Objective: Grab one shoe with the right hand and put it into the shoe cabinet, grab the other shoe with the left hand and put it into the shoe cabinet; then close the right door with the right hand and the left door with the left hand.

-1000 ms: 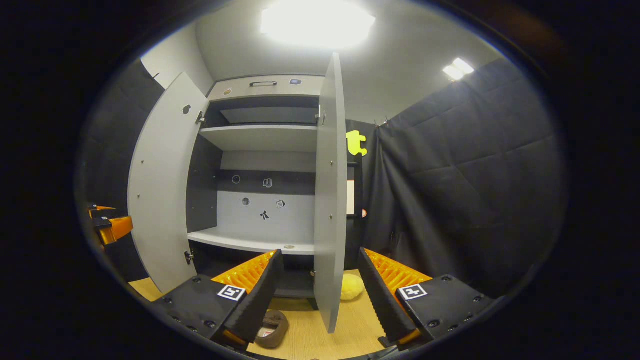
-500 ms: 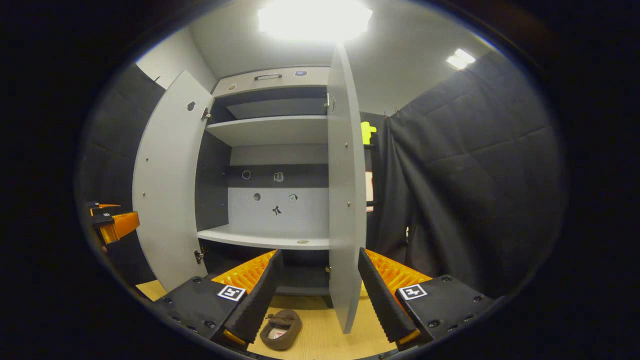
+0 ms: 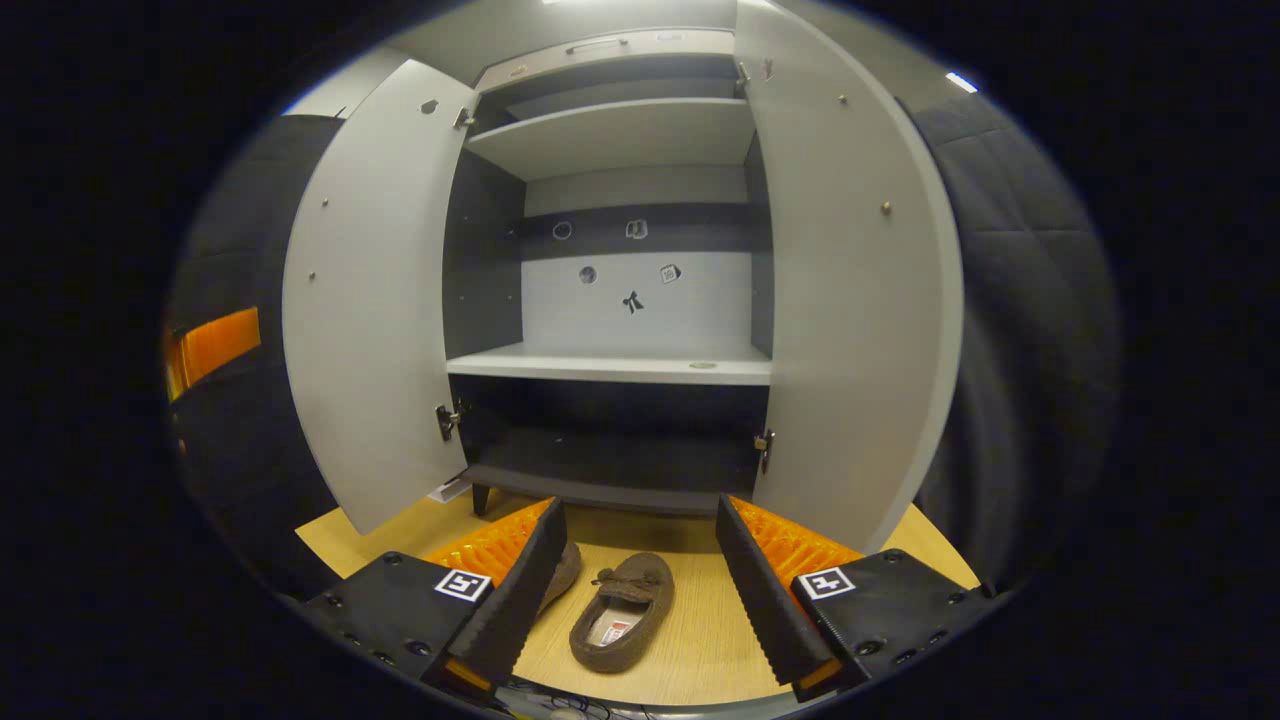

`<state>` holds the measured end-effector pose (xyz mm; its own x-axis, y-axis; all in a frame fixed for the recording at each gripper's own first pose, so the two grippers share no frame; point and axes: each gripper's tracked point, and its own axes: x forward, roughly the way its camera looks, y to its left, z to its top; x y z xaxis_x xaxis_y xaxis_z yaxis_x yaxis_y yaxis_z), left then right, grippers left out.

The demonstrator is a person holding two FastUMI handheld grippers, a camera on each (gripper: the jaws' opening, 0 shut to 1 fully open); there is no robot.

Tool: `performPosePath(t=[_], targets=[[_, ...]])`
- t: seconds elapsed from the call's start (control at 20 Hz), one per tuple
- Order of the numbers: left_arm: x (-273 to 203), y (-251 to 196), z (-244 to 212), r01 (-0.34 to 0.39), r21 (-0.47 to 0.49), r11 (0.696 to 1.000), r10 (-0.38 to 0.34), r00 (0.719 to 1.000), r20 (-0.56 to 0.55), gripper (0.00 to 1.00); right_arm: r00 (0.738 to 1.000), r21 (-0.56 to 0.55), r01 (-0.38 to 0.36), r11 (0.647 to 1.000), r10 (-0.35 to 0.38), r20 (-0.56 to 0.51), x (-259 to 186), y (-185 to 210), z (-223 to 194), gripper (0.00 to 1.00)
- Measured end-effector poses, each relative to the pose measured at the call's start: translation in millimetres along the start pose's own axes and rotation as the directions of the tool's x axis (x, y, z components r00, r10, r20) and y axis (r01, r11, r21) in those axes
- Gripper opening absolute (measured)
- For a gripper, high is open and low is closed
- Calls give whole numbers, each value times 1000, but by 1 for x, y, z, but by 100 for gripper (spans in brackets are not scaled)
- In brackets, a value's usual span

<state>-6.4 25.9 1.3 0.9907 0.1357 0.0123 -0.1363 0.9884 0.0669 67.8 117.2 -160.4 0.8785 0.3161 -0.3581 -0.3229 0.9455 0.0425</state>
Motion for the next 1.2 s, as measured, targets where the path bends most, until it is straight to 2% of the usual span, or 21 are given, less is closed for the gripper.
performPosePath(t=[0.05,0.2,0.3,0.35,0.5,0.55,0.6,0.65,0.7,0.75,0.85,0.95,1.0,1.05,1.1,1.15,1.2], targets=[[0,2,0,-6,1,1000,6,1000,-1,97,1000,-9,-11,1000,11,-25,11,6,-10,95],[1,7,-3,-27,8,1000,27,1000,-11,97,991,-20,-52,998,49,-124,39,24,-42,96],[2,12,-5,-43,13,999,43,999,-17,97,977,-16,-80,997,75,-201,55,33,-71,93],[2,14,-6,-51,14,999,51,998,-20,97,967,-13,-85,996,79,-241,61,38,-85,96],[3,21,-11,-64,28,998,65,997,-37,97,930,19,-91,996,92,-355,82,50,-126,94],[2,24,-13,-71,40,997,73,996,-46,97,916,24,-89,996,92,-390,88,50,-139,91],[1,28,-16,-77,50,996,79,995,-54,97,902,26,-85,996,88,-423,95,51,-151,84],[0,32,-16,-83,57,995,86,994,-61,97,886,26,-81,996,84,-456,97,52,-161,84],[-1,34,-18,-88,60,994,92,994,-67,97,871,20,-77,997,77,-485,103,52,-171,79],[-3,37,-20,-95,60,994,99,992,-72,97,855,19,-77,997,76,-513,105,54,-179,83],[-3,40,-22,-111,56,992,115,990,-79,97,828,10,-77,997,69,-557,111,57,-193,81],[-4,44,-23,-125,62,990,130,988,-85,97,802,6,-73,997,62,-594,115,58,-205,77],[-4,47,-24,-131,68,989,136,987,-86,97,789,10,-67,998,59,-612,115,58,-211,72],[-5,49,-24,-136,74,988,142,986,-86,97,779,7,-56,998,48,-625,115,57,-215,55],[-6,51,-24,-140,79,987,147,985,-86,97,774,4,-55,998,45,-631,118,57,-216,51],[-6,52,-24,-144,81,986,151,985,-85,97,773,-7,-55,998,38,-633,117,56,-216,52],[-6,54,-24,-148,83,985,155,984,-85,97,782,-37,-29,999,0,-624,127,49,-222,46]])
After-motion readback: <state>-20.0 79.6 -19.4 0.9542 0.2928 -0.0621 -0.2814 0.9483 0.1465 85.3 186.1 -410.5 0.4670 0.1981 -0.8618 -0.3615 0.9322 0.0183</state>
